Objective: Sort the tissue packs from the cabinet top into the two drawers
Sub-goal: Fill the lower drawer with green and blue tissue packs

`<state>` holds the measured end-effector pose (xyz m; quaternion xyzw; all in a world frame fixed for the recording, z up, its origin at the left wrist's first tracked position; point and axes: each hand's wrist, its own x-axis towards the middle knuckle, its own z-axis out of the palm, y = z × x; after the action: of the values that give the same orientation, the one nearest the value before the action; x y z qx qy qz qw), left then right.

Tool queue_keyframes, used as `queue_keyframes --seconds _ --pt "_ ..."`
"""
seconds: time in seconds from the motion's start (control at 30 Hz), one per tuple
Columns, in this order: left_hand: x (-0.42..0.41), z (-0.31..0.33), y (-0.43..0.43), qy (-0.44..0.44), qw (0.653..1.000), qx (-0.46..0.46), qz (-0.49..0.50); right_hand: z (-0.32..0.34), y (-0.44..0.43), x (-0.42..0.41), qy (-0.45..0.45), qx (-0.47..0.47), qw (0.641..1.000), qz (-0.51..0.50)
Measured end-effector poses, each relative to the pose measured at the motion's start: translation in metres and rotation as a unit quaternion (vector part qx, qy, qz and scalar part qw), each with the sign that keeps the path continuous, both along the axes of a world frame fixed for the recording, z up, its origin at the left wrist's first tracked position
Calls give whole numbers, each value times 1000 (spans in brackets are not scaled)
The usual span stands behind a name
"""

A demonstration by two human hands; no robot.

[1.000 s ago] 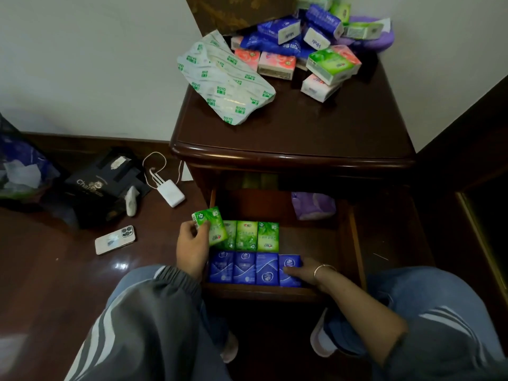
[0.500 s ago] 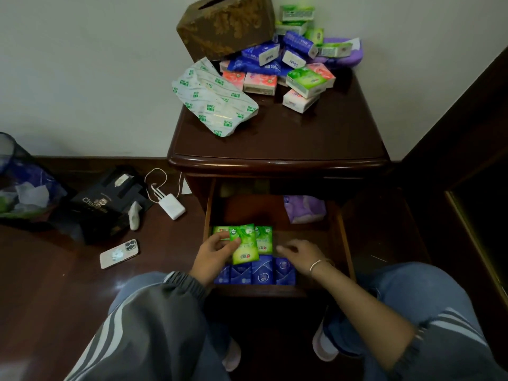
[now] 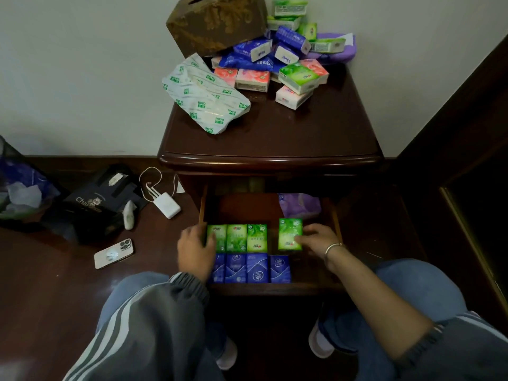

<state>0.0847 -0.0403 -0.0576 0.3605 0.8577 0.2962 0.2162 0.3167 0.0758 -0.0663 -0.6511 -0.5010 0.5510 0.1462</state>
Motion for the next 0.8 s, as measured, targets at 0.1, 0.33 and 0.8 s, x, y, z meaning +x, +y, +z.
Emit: queue_keyframes --seconds 0.1,0.33,0.8 --pt "-16 -14 -3 -49 995 -65 57 -28 10 -4 -85 30 996 3" --pt "-7 -29 2 -118 989 -56 64 -68 11 -33 -140 51 972 179" --pt "-11 -19 7 -125 986 -51 98 23 2 -7 -138 156 936 285"
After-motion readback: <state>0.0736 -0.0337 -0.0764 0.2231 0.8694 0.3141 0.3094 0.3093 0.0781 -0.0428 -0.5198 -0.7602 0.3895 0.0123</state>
